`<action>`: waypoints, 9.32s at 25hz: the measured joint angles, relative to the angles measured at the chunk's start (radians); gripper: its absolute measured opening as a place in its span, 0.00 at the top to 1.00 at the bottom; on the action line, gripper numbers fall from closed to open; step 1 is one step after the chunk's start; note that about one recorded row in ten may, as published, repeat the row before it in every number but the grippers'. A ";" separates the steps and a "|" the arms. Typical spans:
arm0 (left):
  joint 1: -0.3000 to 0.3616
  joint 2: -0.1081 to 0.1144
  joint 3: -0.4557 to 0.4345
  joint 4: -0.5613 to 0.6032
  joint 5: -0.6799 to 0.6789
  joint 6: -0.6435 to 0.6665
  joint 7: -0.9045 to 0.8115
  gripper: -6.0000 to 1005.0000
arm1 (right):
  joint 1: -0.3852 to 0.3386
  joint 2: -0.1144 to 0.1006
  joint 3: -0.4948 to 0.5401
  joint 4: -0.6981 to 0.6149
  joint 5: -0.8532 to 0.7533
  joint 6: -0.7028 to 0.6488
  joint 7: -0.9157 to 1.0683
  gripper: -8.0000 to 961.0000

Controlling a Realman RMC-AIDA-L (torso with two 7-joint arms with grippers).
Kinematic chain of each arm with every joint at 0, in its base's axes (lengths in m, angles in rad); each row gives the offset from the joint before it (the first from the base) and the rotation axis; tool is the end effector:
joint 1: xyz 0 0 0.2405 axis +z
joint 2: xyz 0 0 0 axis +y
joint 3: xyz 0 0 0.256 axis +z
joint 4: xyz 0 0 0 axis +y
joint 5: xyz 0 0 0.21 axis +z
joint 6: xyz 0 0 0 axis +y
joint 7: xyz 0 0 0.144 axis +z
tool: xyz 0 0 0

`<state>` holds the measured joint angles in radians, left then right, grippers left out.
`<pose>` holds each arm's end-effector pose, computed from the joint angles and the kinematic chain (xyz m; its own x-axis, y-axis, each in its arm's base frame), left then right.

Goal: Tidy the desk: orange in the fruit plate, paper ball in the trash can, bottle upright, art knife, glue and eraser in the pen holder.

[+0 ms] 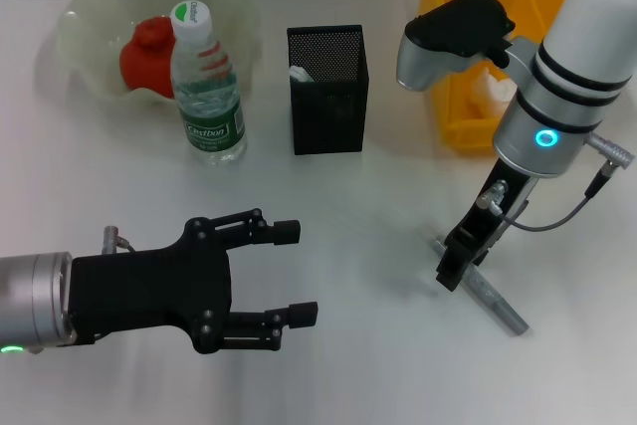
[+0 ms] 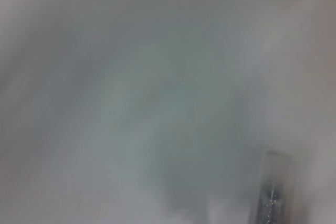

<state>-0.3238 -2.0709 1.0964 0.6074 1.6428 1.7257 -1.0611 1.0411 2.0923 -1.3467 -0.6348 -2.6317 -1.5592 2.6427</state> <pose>-0.2607 0.2485 -0.0302 0.7720 0.1518 0.6172 0.2029 -0.9791 -0.0130 0.1696 0.3676 -0.0638 0.4959 -0.7159 0.4915 -0.6603 -0.6785 -0.3220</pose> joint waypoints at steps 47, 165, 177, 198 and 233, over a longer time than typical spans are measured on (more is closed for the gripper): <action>-0.008 0.000 -0.003 0.000 -0.002 -0.003 -0.001 0.17 | 0.000 0.000 -0.057 0.014 0.006 0.037 0.017 0.63; -0.063 -0.003 -0.002 -0.074 -0.056 -0.042 0.024 0.18 | -0.273 0.000 0.112 0.339 1.487 0.531 -1.743 0.67; -0.063 -0.003 -0.002 -0.074 -0.057 -0.040 0.024 0.18 | -0.346 0.000 0.117 0.264 1.503 0.430 -1.716 0.19; -0.066 -0.001 -0.004 -0.074 -0.071 -0.041 0.024 0.17 | -0.819 -0.011 0.127 0.101 1.414 -0.098 -1.850 0.14; 0.049 0.006 -0.028 -0.075 -0.062 0.051 0.035 0.17 | -0.765 -0.005 0.110 0.245 1.252 -0.144 -1.885 0.14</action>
<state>-0.2746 -2.0647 1.0683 0.5328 1.5807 1.7767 -1.0266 0.2766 2.0870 -1.2364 -0.3902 -1.3800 -1.7035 0.7580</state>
